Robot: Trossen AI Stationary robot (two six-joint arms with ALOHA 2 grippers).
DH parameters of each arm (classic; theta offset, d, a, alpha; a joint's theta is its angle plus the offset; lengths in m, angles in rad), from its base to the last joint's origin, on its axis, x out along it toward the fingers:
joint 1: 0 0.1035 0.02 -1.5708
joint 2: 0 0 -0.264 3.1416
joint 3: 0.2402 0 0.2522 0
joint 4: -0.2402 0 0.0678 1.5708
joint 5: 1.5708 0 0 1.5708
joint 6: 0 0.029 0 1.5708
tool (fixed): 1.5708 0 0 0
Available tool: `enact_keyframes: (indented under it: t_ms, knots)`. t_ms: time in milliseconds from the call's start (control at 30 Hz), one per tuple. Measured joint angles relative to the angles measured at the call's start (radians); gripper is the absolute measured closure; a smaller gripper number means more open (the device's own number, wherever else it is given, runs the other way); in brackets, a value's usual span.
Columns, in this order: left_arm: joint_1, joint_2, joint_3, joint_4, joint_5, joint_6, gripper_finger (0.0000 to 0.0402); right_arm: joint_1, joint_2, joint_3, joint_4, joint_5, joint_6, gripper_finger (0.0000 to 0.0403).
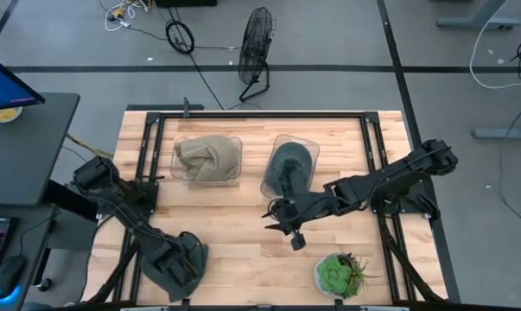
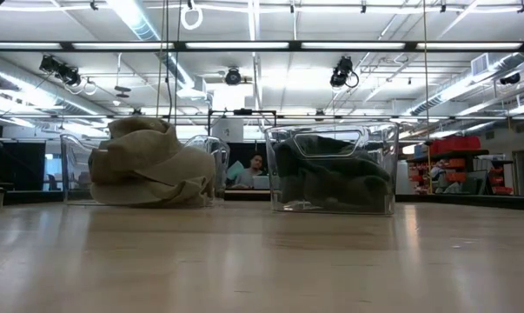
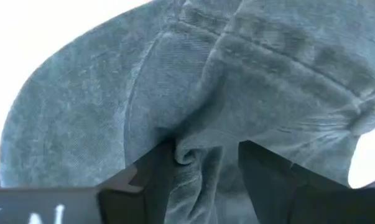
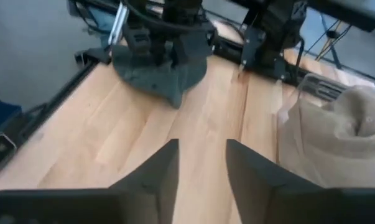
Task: Pick & Place hat
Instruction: Stack the black cap into the right transparent bin
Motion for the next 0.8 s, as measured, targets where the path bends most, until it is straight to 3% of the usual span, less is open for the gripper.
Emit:
enact_keyframes:
  t_ms: [133,367,600,800]
  knots:
    - [0.0,0.007,0.0,-0.001,0.0,-0.003,0.0259,0.0,0.027,0.0,0.016,0.0,-0.028,0.0233]
    - [0.0,0.006,0.0,-0.01,-0.012,-0.025,0.0388,0.0,0.028,0.0,0.026,0.001,-0.061,0.0196]
    - [0.005,0.006,0.019,-0.003,-0.081,0.028,0.0395,-0.001,0.028,0.0,0.031,0.001,-0.087,0.0193]
    - [0.02,0.006,0.105,-0.002,-0.217,0.145,0.0395,-0.002,0.028,0.0,0.037,0.001,-0.103,0.0192]
